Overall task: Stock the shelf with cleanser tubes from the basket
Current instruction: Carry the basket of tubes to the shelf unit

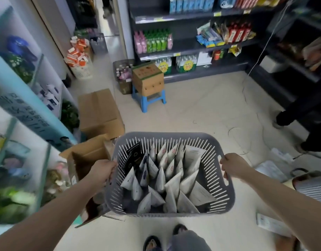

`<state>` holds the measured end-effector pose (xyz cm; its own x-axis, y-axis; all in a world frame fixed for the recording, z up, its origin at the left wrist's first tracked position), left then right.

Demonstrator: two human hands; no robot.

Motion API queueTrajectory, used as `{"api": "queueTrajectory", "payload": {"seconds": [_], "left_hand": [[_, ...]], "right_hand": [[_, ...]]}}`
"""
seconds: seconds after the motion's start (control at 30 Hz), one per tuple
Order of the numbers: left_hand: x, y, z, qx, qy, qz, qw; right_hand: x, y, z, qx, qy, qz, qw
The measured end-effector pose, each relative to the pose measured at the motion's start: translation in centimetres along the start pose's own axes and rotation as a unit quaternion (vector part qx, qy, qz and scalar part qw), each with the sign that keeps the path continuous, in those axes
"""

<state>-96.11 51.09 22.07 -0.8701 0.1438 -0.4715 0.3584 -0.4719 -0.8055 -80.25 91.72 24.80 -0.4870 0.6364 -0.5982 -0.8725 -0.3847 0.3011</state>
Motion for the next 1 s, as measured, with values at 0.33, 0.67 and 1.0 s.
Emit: {"api": "queueTrajectory", "payload": {"seconds": [0.33,0.67,1.0], "left_hand": [[12.6,-10.6,-2.6,-0.04,0.027,-0.02,0.999],[23.6,-20.6,-5.0,-0.087,0.022,-0.015,0.996],[38.4,-29.8,-5.8,-0.076,0.026,-0.009,0.997]], "right_hand": [[11.2,8.7,8.2,0.034,0.021,0.019,0.999],[21.8,18.9,17.6,0.034,0.036,0.065,0.997],[34.1,30.6,22.6,0.04,0.039,0.059,0.997]]}}
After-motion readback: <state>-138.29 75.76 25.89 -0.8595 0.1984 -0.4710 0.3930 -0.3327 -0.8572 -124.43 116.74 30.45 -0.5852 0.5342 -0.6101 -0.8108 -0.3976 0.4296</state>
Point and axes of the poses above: each hand's wrist, its own x-axis towards the middle knuckle, its own z-axis out of the back of the hand, y = z × x, the point moved 6 cm from there along x, towards the middle knuckle, and after that the axes turned 11 degrees about -z, right-handed, at the moved point
